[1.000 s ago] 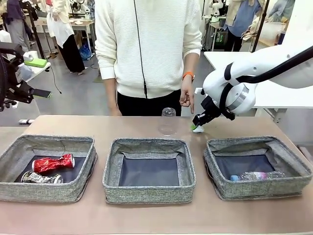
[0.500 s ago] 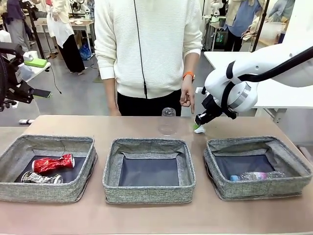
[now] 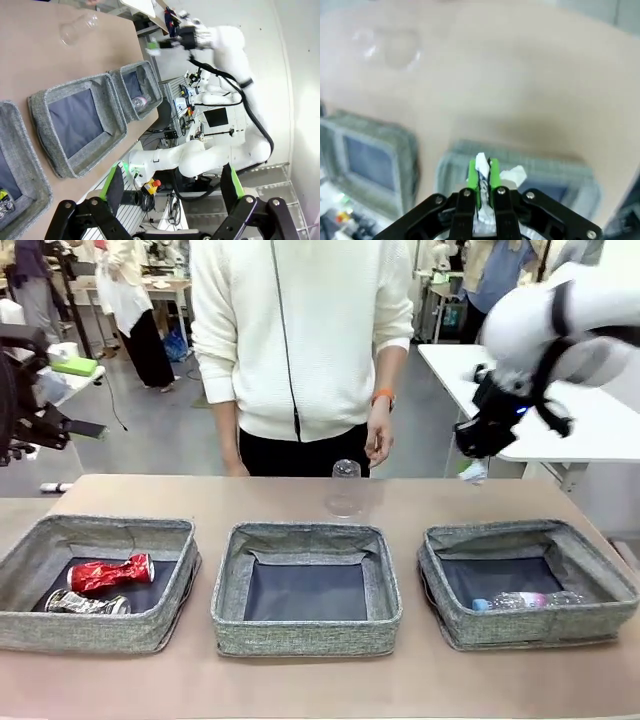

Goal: Sort the waste into the appropriate baskets.
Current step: Pick up the waste item pointed out by the person.

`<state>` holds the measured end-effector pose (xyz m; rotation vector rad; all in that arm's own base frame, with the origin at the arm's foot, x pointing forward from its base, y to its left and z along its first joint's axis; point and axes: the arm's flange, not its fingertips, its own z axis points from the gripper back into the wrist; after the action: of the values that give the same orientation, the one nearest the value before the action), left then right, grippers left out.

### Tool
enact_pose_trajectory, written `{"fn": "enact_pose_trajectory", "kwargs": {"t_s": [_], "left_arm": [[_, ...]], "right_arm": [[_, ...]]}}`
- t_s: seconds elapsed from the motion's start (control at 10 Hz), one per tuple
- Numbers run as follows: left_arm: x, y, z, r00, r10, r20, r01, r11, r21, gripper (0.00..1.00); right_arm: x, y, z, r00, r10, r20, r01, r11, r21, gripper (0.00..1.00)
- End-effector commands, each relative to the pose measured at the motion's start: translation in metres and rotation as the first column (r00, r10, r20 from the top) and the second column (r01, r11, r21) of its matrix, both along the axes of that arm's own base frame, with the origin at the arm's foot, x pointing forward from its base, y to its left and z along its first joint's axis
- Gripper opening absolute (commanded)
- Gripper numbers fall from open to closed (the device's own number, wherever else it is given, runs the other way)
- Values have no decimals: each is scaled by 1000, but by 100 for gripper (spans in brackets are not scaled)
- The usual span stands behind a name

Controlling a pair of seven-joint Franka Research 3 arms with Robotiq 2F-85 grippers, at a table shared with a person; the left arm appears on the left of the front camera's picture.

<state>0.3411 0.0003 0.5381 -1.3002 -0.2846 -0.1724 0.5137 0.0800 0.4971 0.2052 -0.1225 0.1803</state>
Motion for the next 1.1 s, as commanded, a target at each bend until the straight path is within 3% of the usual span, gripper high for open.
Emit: {"fn": "enact_pose_trajectory", "kwargs": {"t_s": [0.0,0.2,0.3,0.5,0.6,0.7,0.8,0.9,1.0], "left_arm": [[0,0,0,1000,-4,19,5,1000,-18,100],[0,0,0,1000,-4,19,5,1000,-18,100],[0,0,0,1000,-4,19,5,1000,-18,100],[0,0,0,1000,-4,19,5,1000,-18,100],[0,0,0,1000,-4,19,5,1000,-18,100],[0,0,0,1000,-4,19,5,1000,-18,100],[0,0,0,1000,-4,19,5,1000,-18,100],[0,0,0,1000,-4,19,5,1000,-18,100],[0,0,0,1000,-4,19,5,1000,-18,100]], "right_arm": [[-36,39,39,998,32,47,-31,999,-19,0],[-36,57,26,996,86,18,-86,996,-30,0],[-53,36,64,999,31,23,-30,999,-12,0],[-53,36,64,999,31,23,-30,999,-12,0],[-54,50,57,998,60,16,-60,998,-10,9],[-40,101,74,993,119,-14,-120,988,-102,9],[-31,148,117,995,101,1,-99,976,-196,9],[-30,193,165,1000,-7,12,10,968,-251,9],[-40,229,209,998,-37,49,48,970,-238,9]]}}
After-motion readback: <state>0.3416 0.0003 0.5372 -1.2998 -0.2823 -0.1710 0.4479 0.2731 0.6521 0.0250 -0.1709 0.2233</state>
